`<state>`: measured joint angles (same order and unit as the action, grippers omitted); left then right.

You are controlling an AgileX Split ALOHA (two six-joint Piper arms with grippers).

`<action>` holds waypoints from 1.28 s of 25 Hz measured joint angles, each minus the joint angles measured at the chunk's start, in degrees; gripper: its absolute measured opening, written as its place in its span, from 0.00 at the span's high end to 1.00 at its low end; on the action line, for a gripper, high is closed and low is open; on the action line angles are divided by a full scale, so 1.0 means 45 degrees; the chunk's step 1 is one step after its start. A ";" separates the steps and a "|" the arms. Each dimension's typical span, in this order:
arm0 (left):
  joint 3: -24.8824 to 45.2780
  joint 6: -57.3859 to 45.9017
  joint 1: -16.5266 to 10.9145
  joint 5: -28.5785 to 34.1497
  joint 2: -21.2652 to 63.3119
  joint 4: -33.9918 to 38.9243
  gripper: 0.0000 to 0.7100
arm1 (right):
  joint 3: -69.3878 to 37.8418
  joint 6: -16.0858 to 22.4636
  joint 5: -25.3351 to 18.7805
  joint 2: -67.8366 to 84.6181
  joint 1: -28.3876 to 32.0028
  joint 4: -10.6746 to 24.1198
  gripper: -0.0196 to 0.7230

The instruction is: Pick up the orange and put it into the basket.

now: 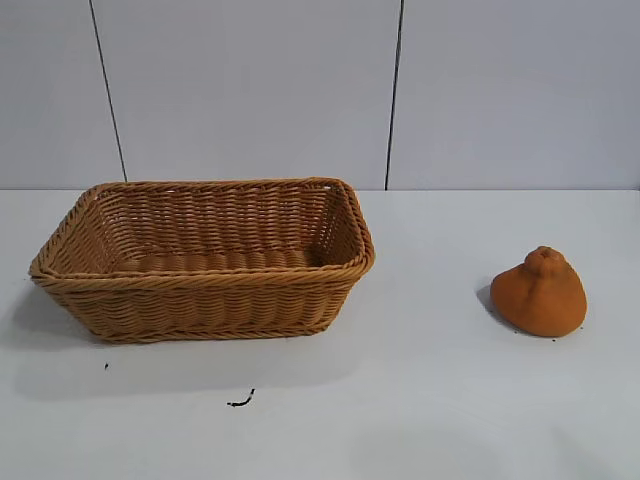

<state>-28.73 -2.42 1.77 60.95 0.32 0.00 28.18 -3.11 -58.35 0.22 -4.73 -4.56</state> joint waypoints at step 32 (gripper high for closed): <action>0.0000 0.0000 0.0000 -0.0013 0.0000 0.0000 0.06 | 0.9886 0.1231 0.0043 -1.9663 0.0000 0.0241 0.06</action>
<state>-28.73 -2.42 1.77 60.90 0.32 0.00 72.67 2.43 -58.15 -88.26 -4.73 -3.48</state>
